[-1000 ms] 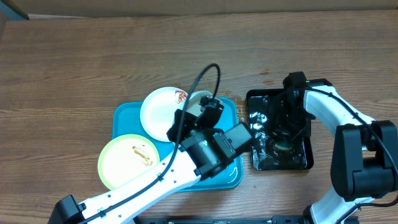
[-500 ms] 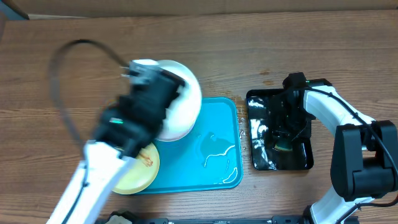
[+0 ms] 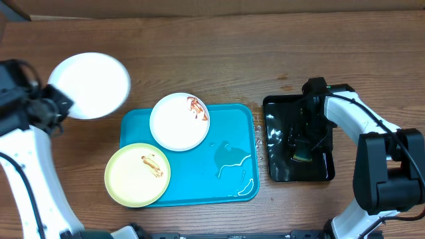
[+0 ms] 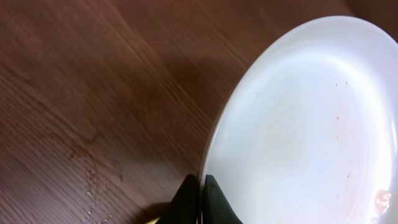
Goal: Clean dirty plates on tray and stack at the side
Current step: 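Carry the cleaned white plate with the left gripper to the table's left, then release the plate on the table and reach left gripper to stained plate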
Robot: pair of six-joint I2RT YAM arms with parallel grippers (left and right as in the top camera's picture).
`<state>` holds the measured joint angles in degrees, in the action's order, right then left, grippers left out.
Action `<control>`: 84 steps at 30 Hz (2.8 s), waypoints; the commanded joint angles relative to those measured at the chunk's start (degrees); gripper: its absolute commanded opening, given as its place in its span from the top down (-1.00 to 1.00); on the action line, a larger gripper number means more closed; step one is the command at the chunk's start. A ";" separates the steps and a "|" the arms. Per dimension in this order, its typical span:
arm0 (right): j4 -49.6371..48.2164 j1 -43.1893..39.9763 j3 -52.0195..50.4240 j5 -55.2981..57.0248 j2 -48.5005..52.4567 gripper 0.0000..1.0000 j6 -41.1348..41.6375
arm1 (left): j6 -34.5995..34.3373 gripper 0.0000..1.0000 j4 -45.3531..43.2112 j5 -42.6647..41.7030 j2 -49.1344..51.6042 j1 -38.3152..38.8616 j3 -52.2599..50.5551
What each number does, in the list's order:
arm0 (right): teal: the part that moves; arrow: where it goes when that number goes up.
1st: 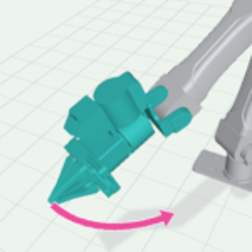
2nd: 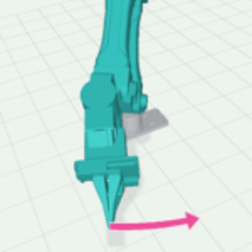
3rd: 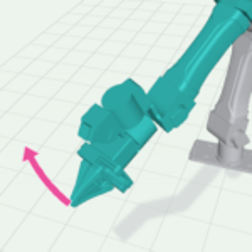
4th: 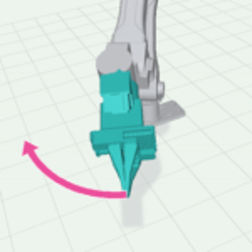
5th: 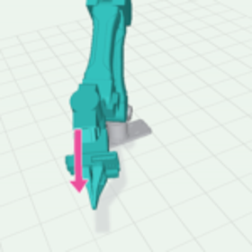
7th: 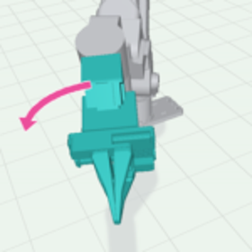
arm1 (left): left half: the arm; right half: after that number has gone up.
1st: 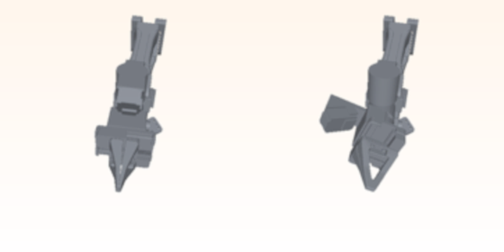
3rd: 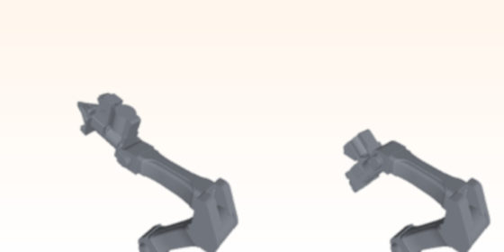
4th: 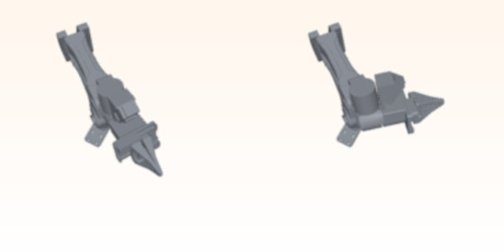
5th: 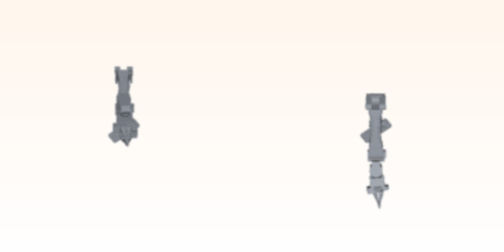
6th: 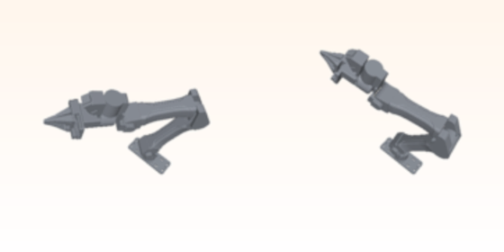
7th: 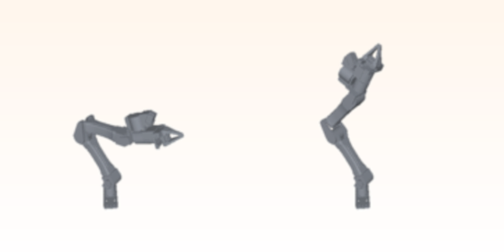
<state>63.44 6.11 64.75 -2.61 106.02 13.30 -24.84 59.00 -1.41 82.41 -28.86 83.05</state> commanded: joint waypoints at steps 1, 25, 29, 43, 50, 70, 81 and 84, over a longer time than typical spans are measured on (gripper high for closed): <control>-0.17 0.15 -0.02 -0.09 -1.11 -0.50 0.07 | 1.33 0.91 -1.51 -3.28 5.99 -5.03 0.92; -0.20 0.15 -0.02 -0.07 -1.11 -0.61 0.07 | 9.16 -1.00 -14.12 -5.33 28.74 -8.68 3.21; -0.22 0.15 -0.02 -0.07 -1.11 -0.68 0.07 | 10.73 -0.61 -7.06 -17.38 27.26 -8.26 8.98; -1.27 0.15 -0.04 -0.09 -1.11 -0.79 0.07 | 14.53 0.03 13.92 -9.18 20.37 10.91 11.15; -1.42 0.15 -0.04 -0.26 -1.11 -0.79 0.07 | 10.43 -0.01 13.51 -0.24 20.44 21.33 4.07; -1.44 0.15 -0.04 -1.57 -1.11 -0.79 0.07 | 10.29 0.42 -11.19 -6.25 20.50 27.76 -17.49; -1.49 0.15 -0.04 -1.55 -1.11 -0.81 0.02 | 16.55 0.53 -11.65 -9.53 20.50 38.93 -17.49; -1.53 0.15 -0.04 -1.55 -1.11 -0.82 0.02 | 16.55 0.51 -10.71 -6.93 20.50 41.88 -17.49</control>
<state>62.15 6.09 64.75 -4.08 106.02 13.30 -10.50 47.53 -9.82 103.00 10.15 65.95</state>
